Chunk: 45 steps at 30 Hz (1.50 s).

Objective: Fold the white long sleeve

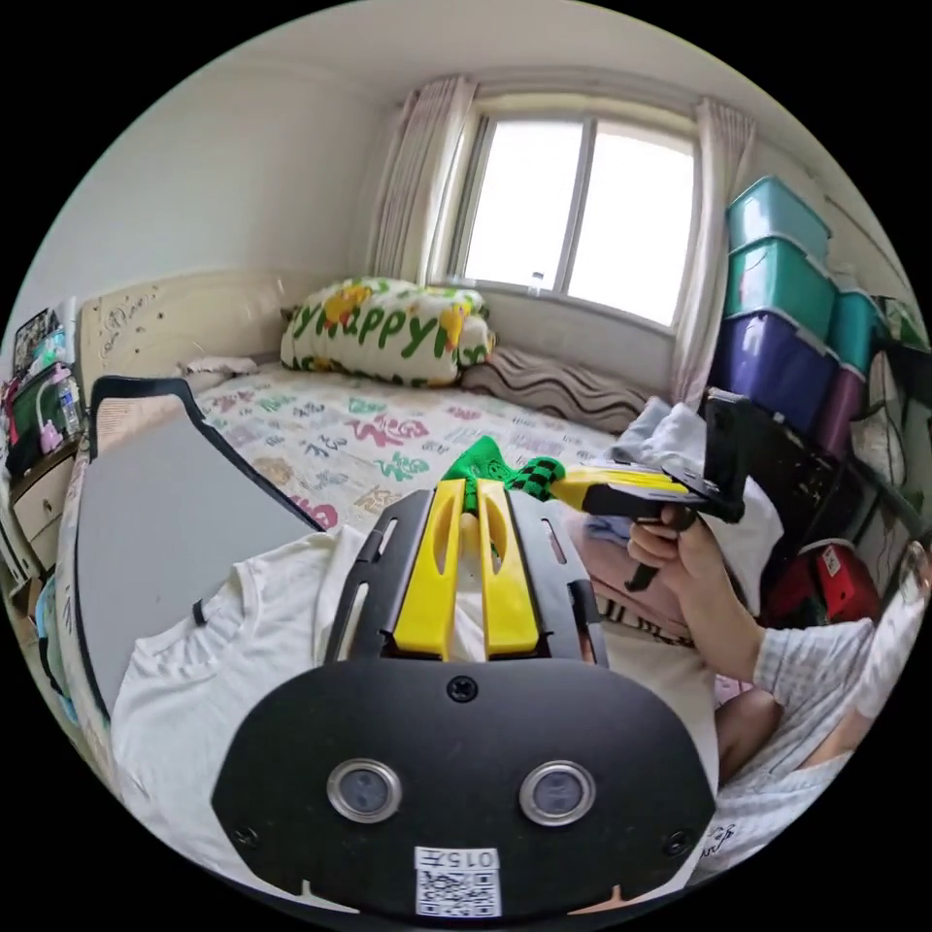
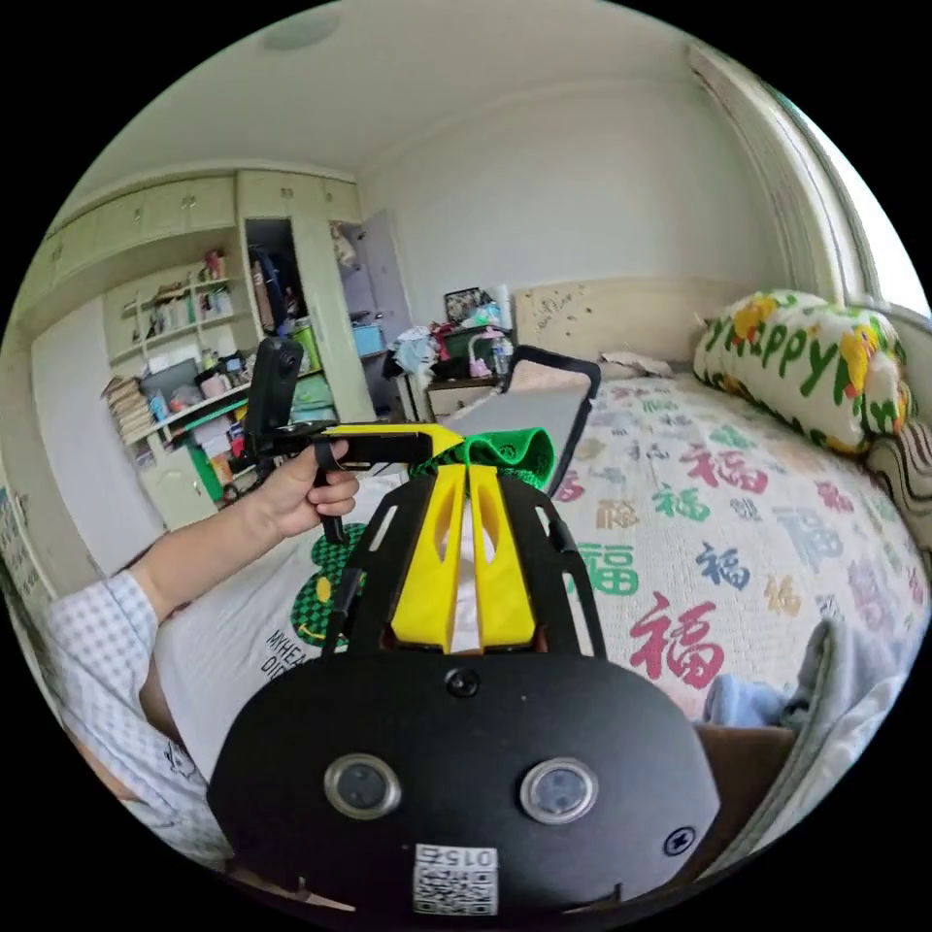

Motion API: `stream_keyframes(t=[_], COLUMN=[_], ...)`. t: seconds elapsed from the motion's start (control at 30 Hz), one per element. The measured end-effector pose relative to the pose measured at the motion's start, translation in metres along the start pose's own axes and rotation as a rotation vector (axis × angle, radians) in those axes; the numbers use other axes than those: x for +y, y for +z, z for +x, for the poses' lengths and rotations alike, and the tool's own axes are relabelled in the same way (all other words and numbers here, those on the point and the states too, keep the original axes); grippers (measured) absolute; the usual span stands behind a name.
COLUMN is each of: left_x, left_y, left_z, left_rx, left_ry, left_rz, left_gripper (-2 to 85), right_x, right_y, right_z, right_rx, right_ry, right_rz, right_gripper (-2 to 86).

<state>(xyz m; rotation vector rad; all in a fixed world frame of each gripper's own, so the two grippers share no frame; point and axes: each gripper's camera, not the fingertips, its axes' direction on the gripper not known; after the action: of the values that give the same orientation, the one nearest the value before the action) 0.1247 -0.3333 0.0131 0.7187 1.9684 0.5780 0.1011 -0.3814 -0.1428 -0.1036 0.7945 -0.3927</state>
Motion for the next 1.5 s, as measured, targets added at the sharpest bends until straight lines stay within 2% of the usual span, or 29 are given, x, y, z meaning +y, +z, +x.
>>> stream_keyframes(t=[0.1, 0.17, 0.27, 0.33, 0.4, 0.47, 0.57, 0.7, 0.8, 0.87, 0.97, 1.17, 1.37, 1.5], left_x=[0.069, 0.14, 0.228, 0.269, 0.288, 0.29, 0.288, 0.283, 0.285, 0.29, 0.289, 0.29, 0.295, 0.297], left_y=[-0.109, -0.178, -0.242, -0.273, -0.294, -0.302, -0.292, -0.265, -0.233, -0.216, -0.225, -0.25, -0.278, -0.278], left_z=[0.02, 0.029, 0.033, 0.033, 0.032, 0.038, 0.065, 0.106, 0.135, 0.14, 0.144, 0.143, 0.162, 0.17], left_rx=[-0.03, -0.084, -0.16, -0.242, -0.249, -0.123, -0.057, -0.029, -0.101, -0.26, -0.202, -0.246, -0.359, -0.36], left_ry=[-0.019, -0.064, -0.143, -0.205, -0.245, -0.242, -0.146, 0.0, 0.105, 0.098, 0.086, 0.007, 0.077, 0.101], left_rz=[0.057, 0.018, -0.039, -0.021, -0.001, -0.038, -0.124, -0.23, -0.352, -0.406, -0.35, -0.265, -0.253, -0.297], left_gripper=[3.5, 4.8, 5.5, 5.6, 6.0, 7.4, 9.8, 11.7, 11.6, 8.5, 1.8, -0.1, -0.1, 0.0], right_x=[-0.021, -0.014, 0.019, 0.037, 0.047, 0.053, 0.061, 0.069, 0.077, 0.076, 0.072, 0.068, 0.061, 0.064], right_y=[-0.005, 0.015, 0.047, 0.052, 0.047, 0.033, 0.025, 0.044, 0.07, 0.083, 0.087, 0.083, 0.061, 0.068], right_z=[-0.091, -0.155, -0.208, -0.224, -0.228, -0.227, -0.23, -0.258, -0.291, -0.311, -0.323, -0.328, -0.337, -0.341], right_rx=[-0.136, -0.342, -0.587, -0.658, -0.637, -0.474, -0.316, -0.371, -0.31, -0.227, -0.105, -0.069, -0.14, -0.203], right_ry=[-0.269, -0.403, -0.452, -0.437, -0.398, -0.329, -0.257, -0.227, -0.254, -0.271, -0.277, -0.313, -0.406, -0.459], right_rz=[-0.111, -0.294, -0.49, -0.531, -0.508, -0.421, -0.37, -0.461, -0.548, -0.555, -0.494, -0.481, -0.493, -0.564], right_gripper=[-0.2, 0.4, 2.7, 5.9, 6.4, 6.3, 6.0, 10.0, 12.6, 13.2, 9.8, 0.8, -0.6, -0.4])
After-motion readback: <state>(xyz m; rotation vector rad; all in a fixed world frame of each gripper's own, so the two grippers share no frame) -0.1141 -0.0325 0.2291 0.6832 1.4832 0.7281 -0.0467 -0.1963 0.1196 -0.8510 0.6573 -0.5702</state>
